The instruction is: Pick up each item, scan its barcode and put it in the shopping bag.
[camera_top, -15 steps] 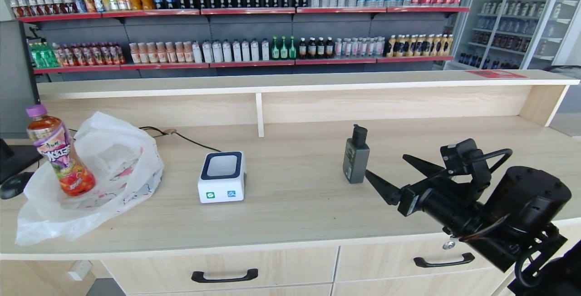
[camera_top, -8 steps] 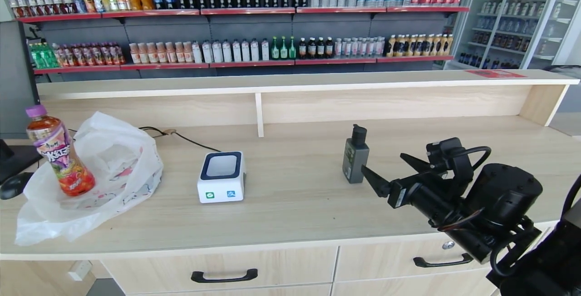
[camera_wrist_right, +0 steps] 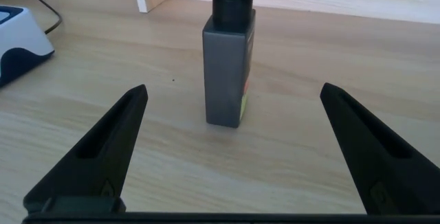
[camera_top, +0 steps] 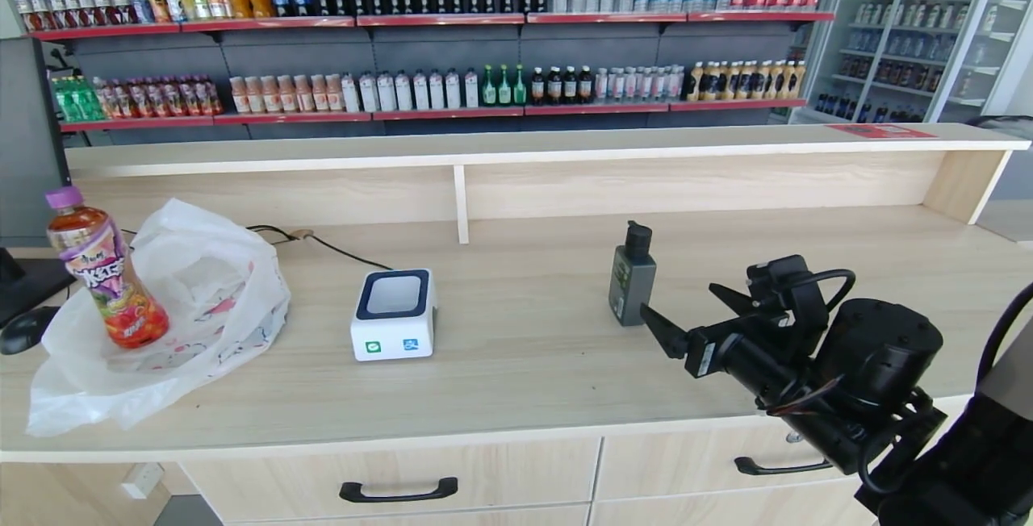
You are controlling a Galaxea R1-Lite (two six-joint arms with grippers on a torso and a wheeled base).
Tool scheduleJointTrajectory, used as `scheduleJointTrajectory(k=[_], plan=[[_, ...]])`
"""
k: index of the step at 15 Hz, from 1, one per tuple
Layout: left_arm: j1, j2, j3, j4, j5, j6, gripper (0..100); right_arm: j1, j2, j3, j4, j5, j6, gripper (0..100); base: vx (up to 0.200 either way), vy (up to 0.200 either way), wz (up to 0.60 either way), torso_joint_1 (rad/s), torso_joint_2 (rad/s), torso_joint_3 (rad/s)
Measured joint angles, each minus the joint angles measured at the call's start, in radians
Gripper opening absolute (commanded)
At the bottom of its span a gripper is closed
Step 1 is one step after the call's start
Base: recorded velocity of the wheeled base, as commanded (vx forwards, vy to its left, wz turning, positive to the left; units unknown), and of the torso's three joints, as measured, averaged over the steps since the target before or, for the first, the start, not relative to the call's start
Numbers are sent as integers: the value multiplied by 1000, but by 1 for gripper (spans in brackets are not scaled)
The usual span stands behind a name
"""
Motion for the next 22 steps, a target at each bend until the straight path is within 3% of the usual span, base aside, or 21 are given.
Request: scheduleJointTrajectory(k=[8, 12, 22], plan=[[0, 0, 0, 0, 0, 1, 0, 31, 64, -56, 0, -3, 3, 100, 0, 0, 0, 0, 0, 0], [0, 0, 0, 0, 0, 1, 0, 39, 119, -134, 0, -84, 18, 100, 0, 0, 0, 0, 0, 0], [0, 0, 0, -2, 0, 1, 0, 39, 227, -350, 0, -117, 36, 100, 0, 0, 0, 0, 0, 0]])
